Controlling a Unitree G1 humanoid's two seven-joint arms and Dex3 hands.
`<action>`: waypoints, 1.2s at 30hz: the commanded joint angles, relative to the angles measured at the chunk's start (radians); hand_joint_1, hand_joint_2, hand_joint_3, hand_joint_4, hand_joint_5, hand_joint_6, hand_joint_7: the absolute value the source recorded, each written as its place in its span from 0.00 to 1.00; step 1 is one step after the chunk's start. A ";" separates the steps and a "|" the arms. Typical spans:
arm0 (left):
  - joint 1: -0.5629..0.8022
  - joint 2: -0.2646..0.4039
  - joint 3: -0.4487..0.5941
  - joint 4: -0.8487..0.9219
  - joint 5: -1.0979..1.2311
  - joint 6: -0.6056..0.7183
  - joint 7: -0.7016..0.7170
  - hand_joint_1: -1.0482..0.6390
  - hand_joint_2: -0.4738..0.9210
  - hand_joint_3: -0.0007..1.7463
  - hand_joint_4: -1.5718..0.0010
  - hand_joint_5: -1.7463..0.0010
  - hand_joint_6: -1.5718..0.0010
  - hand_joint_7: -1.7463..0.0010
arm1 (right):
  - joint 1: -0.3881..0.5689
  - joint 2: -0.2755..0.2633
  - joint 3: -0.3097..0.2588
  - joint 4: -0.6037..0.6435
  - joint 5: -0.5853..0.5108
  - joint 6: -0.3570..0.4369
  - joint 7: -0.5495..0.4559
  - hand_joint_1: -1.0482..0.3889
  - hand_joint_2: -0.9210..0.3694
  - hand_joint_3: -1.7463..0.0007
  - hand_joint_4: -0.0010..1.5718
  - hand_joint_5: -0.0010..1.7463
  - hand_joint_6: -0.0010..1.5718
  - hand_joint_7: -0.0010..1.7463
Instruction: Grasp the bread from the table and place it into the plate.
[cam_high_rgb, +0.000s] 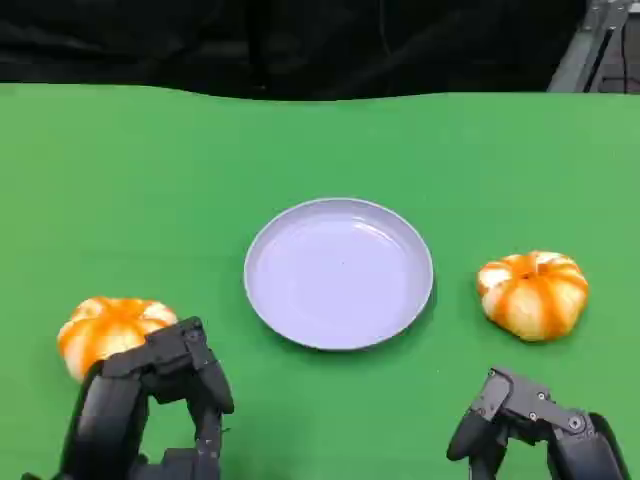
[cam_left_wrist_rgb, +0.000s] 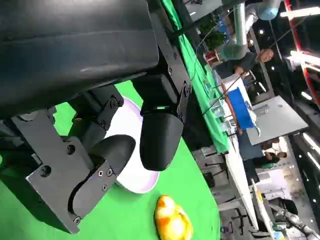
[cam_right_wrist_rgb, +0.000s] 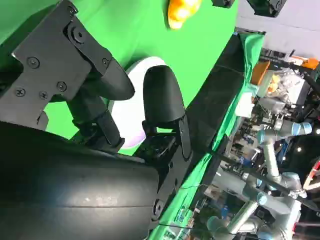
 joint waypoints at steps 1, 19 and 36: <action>0.009 0.007 0.003 -0.007 -0.002 -0.003 0.003 0.59 0.43 1.00 0.37 0.00 0.44 0.05 | 0.009 -0.010 -0.004 -0.012 0.007 -0.001 -0.001 0.68 0.54 0.07 0.58 1.00 0.50 0.86; -0.011 0.010 0.011 -0.009 0.000 0.029 0.009 0.61 0.45 0.99 0.43 0.06 0.47 0.13 | 0.001 -0.005 -0.007 -0.002 0.024 0.008 0.006 0.68 0.55 0.06 0.58 1.00 0.50 0.88; -0.174 0.251 -0.012 -0.148 0.759 0.415 -0.018 0.29 0.95 0.00 0.99 0.47 0.78 0.84 | -0.011 0.013 0.005 -0.032 -0.005 0.048 -0.004 0.69 0.54 0.07 0.58 1.00 0.49 0.87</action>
